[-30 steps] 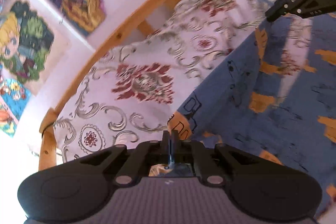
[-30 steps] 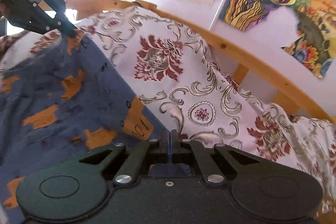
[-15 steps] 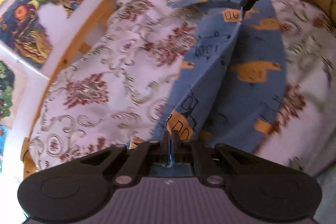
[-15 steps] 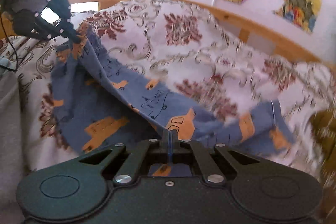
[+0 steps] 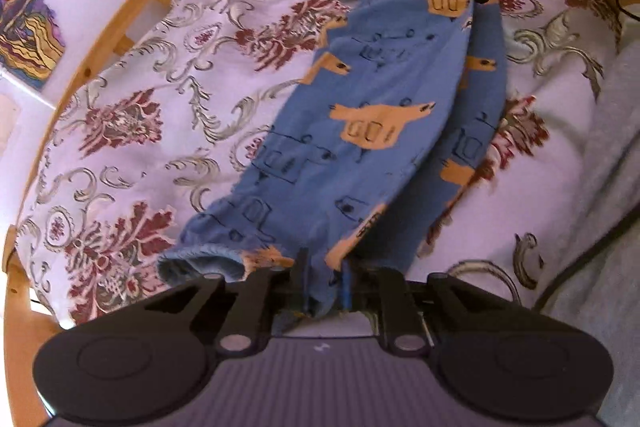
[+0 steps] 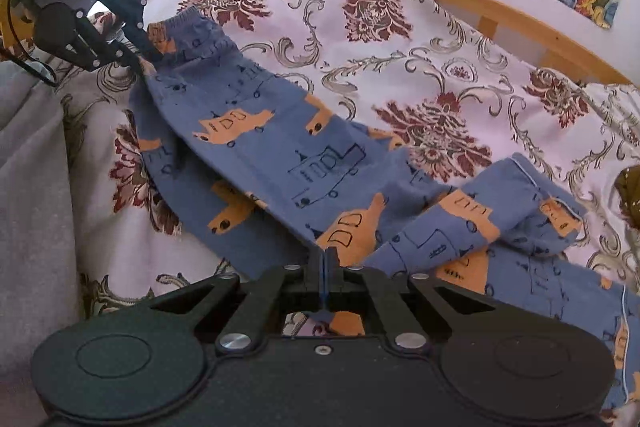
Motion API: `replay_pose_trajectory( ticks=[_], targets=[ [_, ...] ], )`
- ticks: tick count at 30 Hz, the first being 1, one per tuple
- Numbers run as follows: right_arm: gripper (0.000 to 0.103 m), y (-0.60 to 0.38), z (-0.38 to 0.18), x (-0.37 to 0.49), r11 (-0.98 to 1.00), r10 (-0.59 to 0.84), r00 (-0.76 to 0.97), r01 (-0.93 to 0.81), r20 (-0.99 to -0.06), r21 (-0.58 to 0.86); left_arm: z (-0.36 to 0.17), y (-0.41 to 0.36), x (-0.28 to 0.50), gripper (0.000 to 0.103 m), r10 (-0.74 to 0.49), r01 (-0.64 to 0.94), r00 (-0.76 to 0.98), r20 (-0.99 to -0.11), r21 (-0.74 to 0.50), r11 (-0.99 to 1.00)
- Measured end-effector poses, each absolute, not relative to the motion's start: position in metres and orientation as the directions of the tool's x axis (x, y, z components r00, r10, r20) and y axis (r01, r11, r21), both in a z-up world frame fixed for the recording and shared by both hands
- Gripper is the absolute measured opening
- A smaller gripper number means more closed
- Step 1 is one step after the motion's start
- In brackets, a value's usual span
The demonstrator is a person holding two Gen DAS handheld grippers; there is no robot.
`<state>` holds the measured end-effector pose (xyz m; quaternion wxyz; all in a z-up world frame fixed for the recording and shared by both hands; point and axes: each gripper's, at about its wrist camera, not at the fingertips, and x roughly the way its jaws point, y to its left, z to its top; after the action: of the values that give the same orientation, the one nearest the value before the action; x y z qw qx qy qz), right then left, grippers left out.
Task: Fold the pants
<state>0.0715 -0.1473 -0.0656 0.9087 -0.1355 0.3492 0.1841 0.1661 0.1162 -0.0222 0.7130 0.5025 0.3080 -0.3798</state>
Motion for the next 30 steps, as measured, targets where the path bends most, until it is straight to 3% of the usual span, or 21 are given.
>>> replay_pose_trajectory(
  ticks=[4, 5, 6, 7, 8, 9, 10, 11, 12, 14, 16, 24, 30],
  targets=[
    [0.000, -0.146, -0.071, 0.070, 0.893, 0.246, 0.668, -0.438, -0.703, -0.104, -0.019, 0.120, 0.169, 0.024, -0.211, 0.870, 0.486, -0.848, 0.449, 0.203],
    [0.002, -0.146, -0.073, 0.070, 0.894, 0.247, 0.659, -0.438, -0.711, -0.095, -0.017, 0.120, 0.170, 0.028, -0.207, 0.875, 0.476, -0.855, 0.438, 0.205],
    [0.005, -0.147, -0.076, 0.070, 0.898, 0.247, 0.650, -0.433, -0.719, -0.082, -0.014, 0.119, 0.171, 0.039, -0.203, 0.881, 0.465, -0.862, 0.425, 0.209],
    [0.015, -0.149, -0.078, 0.070, 0.903, 0.252, 0.645, -0.424, -0.721, -0.064, -0.010, 0.118, 0.171, 0.046, -0.205, 0.885, 0.455, -0.867, 0.414, 0.213],
    [0.031, -0.151, -0.078, 0.069, 0.910, 0.259, 0.643, -0.412, -0.721, -0.041, -0.006, 0.117, 0.172, 0.059, -0.211, 0.890, 0.444, -0.871, 0.401, 0.217],
    [0.040, -0.155, -0.078, 0.068, 0.919, 0.262, 0.642, -0.394, -0.720, -0.017, 0.000, 0.116, 0.171, 0.069, -0.222, 0.896, 0.431, -0.875, 0.384, 0.224],
    [0.055, -0.159, -0.076, 0.066, 0.927, 0.269, 0.647, -0.376, -0.714, 0.009, 0.006, 0.115, 0.171, 0.074, -0.231, 0.899, 0.422, -0.877, 0.372, 0.232],
    [0.065, -0.164, -0.073, 0.064, 0.932, 0.276, 0.656, -0.360, -0.703, 0.031, 0.013, 0.112, 0.171, 0.084, -0.241, 0.901, 0.414, -0.878, 0.358, 0.244],
    [0.068, -0.168, -0.070, 0.062, 0.937, 0.279, 0.664, -0.347, -0.694, 0.045, 0.020, 0.109, 0.171, 0.091, -0.253, 0.902, 0.410, -0.876, 0.347, 0.259],
    [0.089, -0.177, -0.063, 0.059, 0.946, 0.267, 0.684, -0.320, -0.679, 0.050, 0.032, 0.100, 0.169, 0.098, -0.271, 0.890, 0.429, -0.862, 0.351, 0.291],
    [0.100, -0.188, -0.056, 0.056, 0.957, 0.249, 0.712, -0.285, -0.657, 0.053, 0.045, 0.088, 0.168, 0.100, -0.296, 0.882, 0.443, -0.846, 0.352, 0.314],
    [0.102, -0.232, -0.040, 0.044, 0.990, 0.136, 0.805, -0.138, -0.578, 0.041, 0.082, 0.031, 0.152, 0.103, -0.425, 0.883, 0.424, -0.800, 0.260, 0.390],
    [0.102, -0.266, -0.034, 0.051, 1.000, -0.001, 0.811, 0.009, -0.586, 0.011, 0.043, -0.048, 0.140, 0.103, -0.453, 0.882, 0.384, -0.805, 0.175, 0.437]
  ],
)
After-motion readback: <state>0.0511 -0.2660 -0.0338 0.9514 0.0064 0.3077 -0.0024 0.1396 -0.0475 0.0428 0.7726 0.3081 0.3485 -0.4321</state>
